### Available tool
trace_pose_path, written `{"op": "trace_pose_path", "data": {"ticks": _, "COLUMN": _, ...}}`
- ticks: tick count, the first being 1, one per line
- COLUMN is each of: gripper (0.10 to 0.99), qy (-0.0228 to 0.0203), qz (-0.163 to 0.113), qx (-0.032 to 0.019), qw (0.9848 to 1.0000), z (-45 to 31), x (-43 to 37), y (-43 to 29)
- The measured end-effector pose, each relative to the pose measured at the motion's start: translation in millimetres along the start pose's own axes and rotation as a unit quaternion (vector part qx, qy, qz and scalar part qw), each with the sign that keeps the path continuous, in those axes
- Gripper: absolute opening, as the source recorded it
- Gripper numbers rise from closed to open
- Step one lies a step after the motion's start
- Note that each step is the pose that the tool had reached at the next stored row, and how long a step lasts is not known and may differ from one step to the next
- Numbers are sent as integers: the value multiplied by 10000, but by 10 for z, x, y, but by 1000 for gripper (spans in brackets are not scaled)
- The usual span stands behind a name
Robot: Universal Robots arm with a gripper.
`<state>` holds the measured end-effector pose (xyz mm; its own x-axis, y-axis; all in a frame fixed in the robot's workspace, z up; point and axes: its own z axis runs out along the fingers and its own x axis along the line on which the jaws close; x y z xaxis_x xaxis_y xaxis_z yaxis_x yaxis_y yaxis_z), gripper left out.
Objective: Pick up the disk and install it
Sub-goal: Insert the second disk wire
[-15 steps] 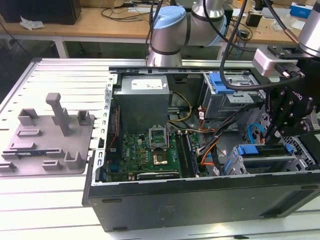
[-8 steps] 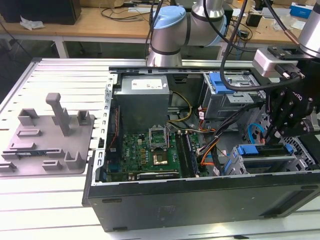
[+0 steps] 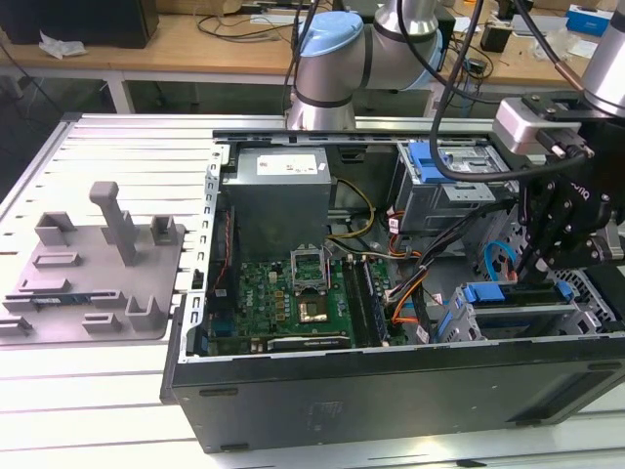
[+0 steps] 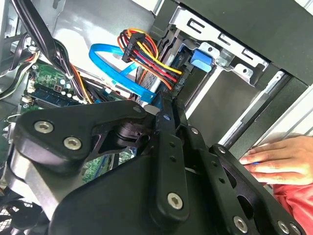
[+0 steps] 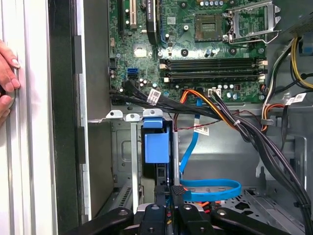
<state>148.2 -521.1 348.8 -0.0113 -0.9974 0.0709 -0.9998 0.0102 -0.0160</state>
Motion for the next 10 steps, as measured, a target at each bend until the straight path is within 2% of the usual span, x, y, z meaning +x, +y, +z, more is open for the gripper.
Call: {"op": "trace_pose_path", "data": {"ticks": 10, "gripper": 161, "qy": 0, "qz": 0, "qx": 0, "qw": 10000, "z": 37, "x": 15, "y": 1}}
